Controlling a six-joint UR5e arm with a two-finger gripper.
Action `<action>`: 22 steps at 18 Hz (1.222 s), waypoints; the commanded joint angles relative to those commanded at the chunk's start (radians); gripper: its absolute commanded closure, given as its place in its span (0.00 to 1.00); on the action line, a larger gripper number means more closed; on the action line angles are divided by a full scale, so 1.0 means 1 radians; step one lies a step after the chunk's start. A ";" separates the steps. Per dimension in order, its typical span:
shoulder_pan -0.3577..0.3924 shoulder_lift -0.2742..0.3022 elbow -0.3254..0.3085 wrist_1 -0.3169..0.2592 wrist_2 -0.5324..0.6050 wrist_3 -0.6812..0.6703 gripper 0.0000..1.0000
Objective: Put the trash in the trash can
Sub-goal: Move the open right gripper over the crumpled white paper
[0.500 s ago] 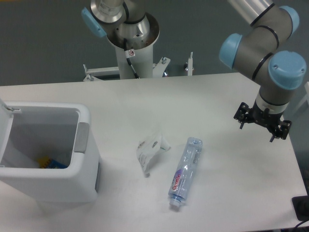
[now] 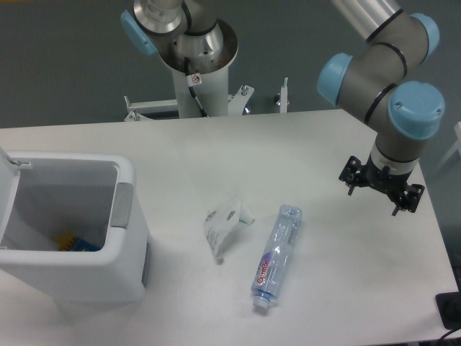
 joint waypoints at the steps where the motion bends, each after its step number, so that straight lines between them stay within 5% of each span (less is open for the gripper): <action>1: 0.002 0.000 -0.009 0.009 -0.002 -0.011 0.00; 10: -0.046 0.093 -0.231 0.190 -0.069 -0.267 0.00; 22: -0.190 0.138 -0.357 0.193 -0.069 -0.371 0.00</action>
